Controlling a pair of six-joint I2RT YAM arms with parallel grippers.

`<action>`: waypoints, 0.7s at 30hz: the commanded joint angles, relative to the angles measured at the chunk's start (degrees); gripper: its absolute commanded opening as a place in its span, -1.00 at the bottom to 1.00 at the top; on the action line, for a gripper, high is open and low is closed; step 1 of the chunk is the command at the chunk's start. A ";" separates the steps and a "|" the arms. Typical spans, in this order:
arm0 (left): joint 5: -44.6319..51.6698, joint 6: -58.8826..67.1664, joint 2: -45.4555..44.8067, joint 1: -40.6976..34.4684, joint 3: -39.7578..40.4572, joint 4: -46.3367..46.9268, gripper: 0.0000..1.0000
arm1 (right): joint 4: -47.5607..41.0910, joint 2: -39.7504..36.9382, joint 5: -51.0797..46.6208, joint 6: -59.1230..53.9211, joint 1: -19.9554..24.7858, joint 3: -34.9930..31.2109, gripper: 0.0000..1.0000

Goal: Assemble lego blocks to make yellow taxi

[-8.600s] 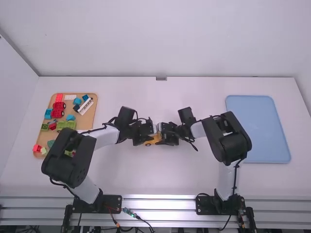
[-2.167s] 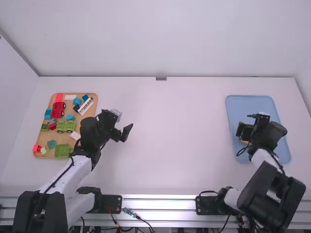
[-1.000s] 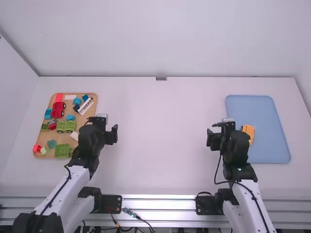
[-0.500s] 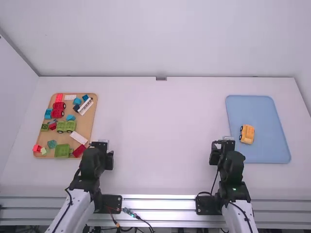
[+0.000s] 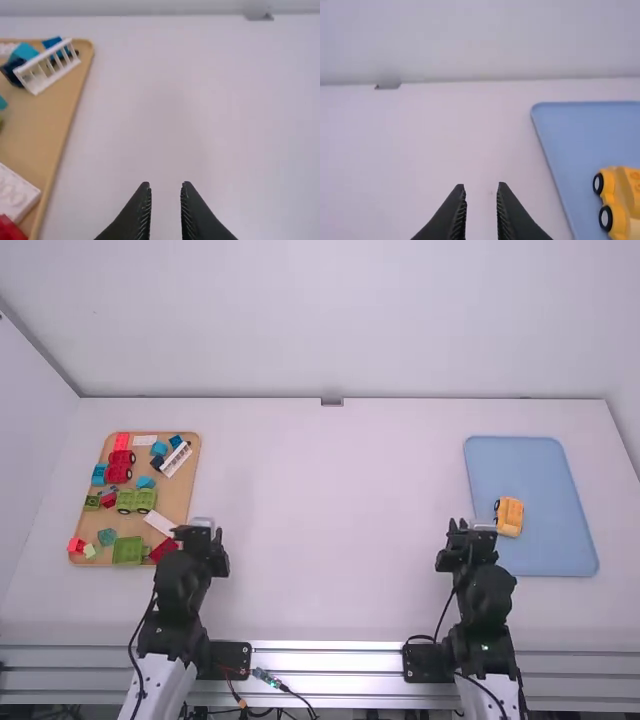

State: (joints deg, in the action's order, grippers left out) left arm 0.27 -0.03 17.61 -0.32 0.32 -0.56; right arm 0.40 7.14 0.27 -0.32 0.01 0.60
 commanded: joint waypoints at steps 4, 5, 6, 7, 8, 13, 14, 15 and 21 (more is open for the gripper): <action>-0.27 0.03 -5.09 0.32 -0.32 0.56 -0.85 | -0.40 -4.38 -0.27 0.32 -0.01 -0.60 -0.80; -0.27 0.03 -6.04 0.32 -0.32 0.56 -0.88 | -0.40 -5.14 -0.27 0.32 -0.01 -0.60 -0.83; -0.27 0.03 -6.95 0.32 -0.32 0.56 -0.91 | -0.40 -5.87 -0.27 0.32 -0.01 -0.60 -0.86; -0.27 0.03 -7.39 0.32 -0.32 0.56 -0.93 | -0.40 -6.23 -0.27 0.32 -0.01 -0.60 -0.87; -0.27 0.03 -8.26 0.32 -0.32 0.56 -0.96 | -0.40 -6.92 -0.27 0.32 -0.01 -0.60 -0.89; -0.27 0.03 -11.66 0.32 -0.32 0.56 -1.00 | -0.40 -7.14 -0.27 0.32 -0.01 -0.60 -0.99; -0.27 0.03 -12.58 0.32 -0.32 0.56 -1.00 | -0.40 -7.14 -0.27 0.32 -0.01 -0.60 -1.00; -0.27 0.03 -13.47 0.32 -0.32 0.56 -1.00 | -0.40 -7.14 -0.27 0.32 -0.01 -0.60 -1.00; -0.27 0.03 -16.71 0.32 -0.32 0.56 -1.00 | -0.40 -7.14 -0.27 0.32 -0.01 -0.60 -1.00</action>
State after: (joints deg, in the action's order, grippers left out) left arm 0.14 -0.08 1.93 -0.32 0.32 -0.60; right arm 0.43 0.51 0.14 -0.36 0.01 0.62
